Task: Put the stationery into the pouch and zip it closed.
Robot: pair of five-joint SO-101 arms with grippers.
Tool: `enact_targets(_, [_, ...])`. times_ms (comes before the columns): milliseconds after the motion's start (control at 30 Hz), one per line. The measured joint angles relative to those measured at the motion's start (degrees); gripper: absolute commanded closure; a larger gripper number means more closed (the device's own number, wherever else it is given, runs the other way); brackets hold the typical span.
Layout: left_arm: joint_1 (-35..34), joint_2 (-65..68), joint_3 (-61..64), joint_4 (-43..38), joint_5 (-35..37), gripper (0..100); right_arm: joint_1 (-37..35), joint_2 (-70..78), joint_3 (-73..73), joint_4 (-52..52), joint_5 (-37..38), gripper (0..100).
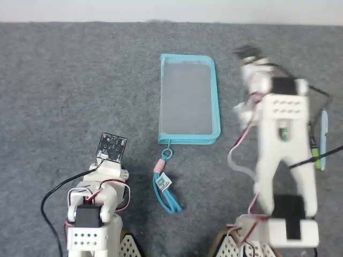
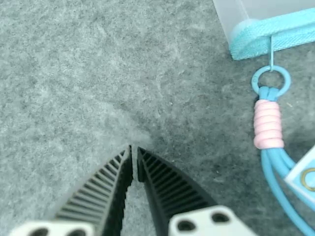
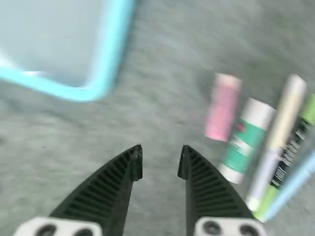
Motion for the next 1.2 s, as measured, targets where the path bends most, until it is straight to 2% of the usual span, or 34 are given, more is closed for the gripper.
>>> enact_targets(167, [0.0,0.0,0.0,0.0,0.0,99,-11.96,-4.22,11.52,-4.22,-3.87,89.7])
enact_targets(367, [0.0,0.0,0.0,0.0,0.0,99,-21.71,-4.48,21.54,-14.95,-10.73,89.8])
enact_targets(567, [-0.09,0.0,0.0,0.0,0.0,99,-31.65,-4.48,24.44,-21.19,-23.3,89.3])
enact_targets(633, [-2.73,0.0,0.0,0.0,0.0,99,-34.55,-4.48,25.05,-22.68,-27.52,89.3])
enact_targets(833, [-14.15,0.0,0.0,-1.32,0.18,99,-40.88,-4.57,28.22,-28.57,-33.49,89.2])
enact_targets(967, [-15.03,0.0,0.0,-1.85,-3.43,99,-44.13,-4.57,30.24,-32.53,-36.84,89.2])
enact_targets(1200, [-15.21,0.0,0.0,-1.85,-7.38,99,-44.57,3.43,29.8,-36.22,-40.97,89.2])
